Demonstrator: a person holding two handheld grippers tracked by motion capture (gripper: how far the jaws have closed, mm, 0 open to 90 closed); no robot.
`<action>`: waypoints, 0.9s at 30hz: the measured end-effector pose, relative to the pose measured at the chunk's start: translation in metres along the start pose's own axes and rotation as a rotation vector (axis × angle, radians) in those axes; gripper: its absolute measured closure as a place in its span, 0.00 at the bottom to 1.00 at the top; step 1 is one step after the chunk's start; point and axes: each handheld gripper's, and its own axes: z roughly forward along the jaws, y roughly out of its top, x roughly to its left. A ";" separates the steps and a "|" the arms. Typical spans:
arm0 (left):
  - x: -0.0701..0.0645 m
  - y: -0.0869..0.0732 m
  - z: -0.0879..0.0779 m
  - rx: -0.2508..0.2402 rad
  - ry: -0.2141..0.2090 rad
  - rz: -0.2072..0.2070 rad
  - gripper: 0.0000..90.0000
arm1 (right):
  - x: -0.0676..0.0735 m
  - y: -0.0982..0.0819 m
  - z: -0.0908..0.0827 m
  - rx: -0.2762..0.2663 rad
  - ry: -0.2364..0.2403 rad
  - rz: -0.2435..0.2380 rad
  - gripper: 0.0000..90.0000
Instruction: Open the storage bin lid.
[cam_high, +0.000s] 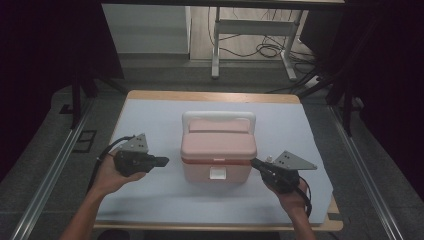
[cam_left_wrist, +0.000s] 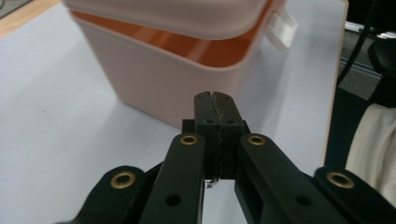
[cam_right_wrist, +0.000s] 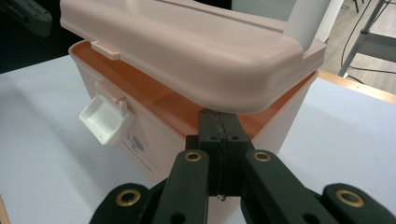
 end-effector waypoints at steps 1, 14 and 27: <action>-0.002 0.001 0.001 0.001 -0.004 0.004 1.00 | 0.000 0.000 0.000 0.000 0.000 0.000 1.00; -0.028 0.011 0.017 -0.034 -0.025 0.036 1.00 | 0.000 0.000 0.000 0.002 0.000 0.001 1.00; -0.044 0.019 0.042 -0.042 -0.043 0.047 1.00 | -0.001 -0.001 0.000 0.001 -0.002 -0.002 1.00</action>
